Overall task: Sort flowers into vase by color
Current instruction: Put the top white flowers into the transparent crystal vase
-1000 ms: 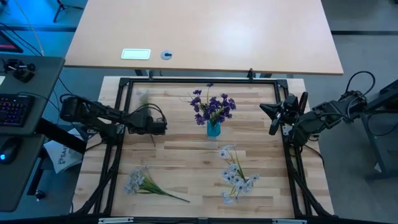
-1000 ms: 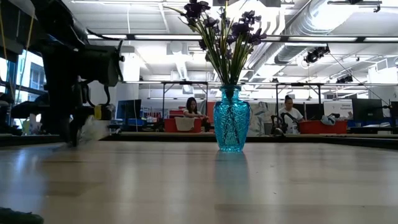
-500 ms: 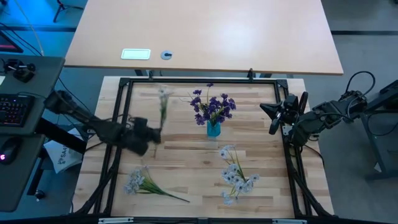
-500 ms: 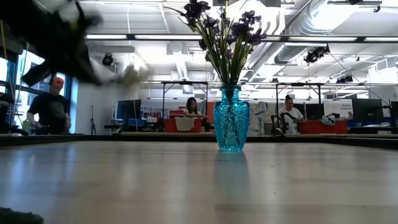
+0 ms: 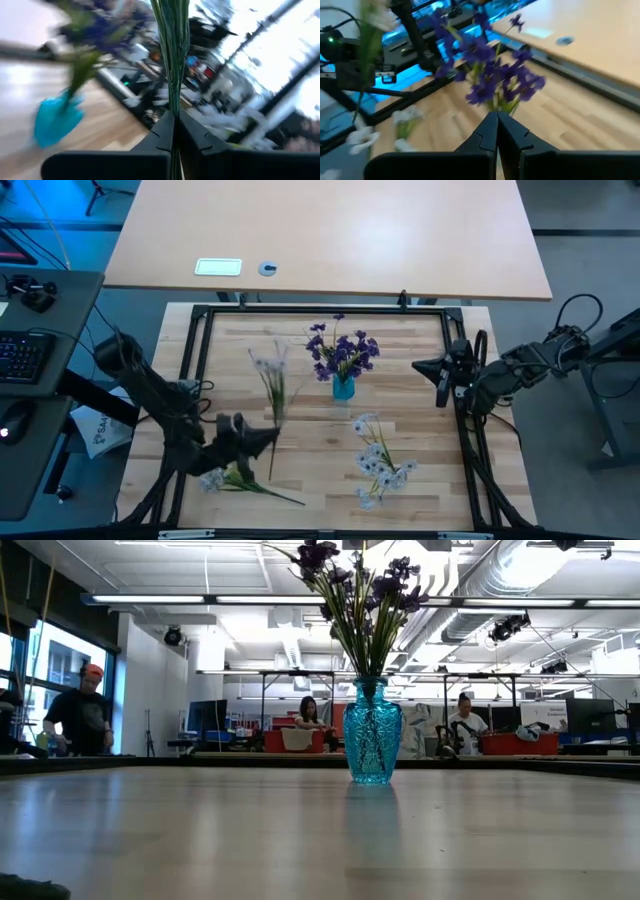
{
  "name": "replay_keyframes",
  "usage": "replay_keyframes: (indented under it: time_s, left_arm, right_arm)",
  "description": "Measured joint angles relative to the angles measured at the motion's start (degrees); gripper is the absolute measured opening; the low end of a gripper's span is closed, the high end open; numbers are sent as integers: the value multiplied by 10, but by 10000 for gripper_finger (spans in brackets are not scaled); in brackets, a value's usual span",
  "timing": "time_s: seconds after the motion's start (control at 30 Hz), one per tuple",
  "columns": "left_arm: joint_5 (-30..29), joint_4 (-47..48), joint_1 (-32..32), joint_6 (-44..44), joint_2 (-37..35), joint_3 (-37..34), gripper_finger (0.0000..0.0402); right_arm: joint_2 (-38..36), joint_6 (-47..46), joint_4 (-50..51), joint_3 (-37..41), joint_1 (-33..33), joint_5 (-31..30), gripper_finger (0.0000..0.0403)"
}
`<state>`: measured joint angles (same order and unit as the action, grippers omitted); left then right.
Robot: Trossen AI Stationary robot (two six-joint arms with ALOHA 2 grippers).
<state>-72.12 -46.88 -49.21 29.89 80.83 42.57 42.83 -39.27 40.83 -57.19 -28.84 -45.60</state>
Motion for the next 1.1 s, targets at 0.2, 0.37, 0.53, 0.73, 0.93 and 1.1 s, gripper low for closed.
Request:
replay_keyframes:
  time_s: [0.2,0.37,0.53,0.73,0.93,1.1]
  left_arm:
    - [101,59,0,-136,42,117,0]
    - [139,71,16,-217,45,141,0]
    - [214,67,62,-226,45,164,0]
    - [249,72,112,-276,78,232,0]
    - [153,71,85,-286,112,286,0]
    - [25,65,32,-300,125,299,0]
  right_arm:
    - [7,-23,-4,0,-14,17,0]
    - [12,-19,-21,0,-30,91,0]
    - [16,-23,-21,0,-67,199,0]
    - [18,-19,-21,0,-145,220,0]
    - [21,-65,-25,40,-254,227,0]
    - [33,-148,-171,162,-332,198,0]
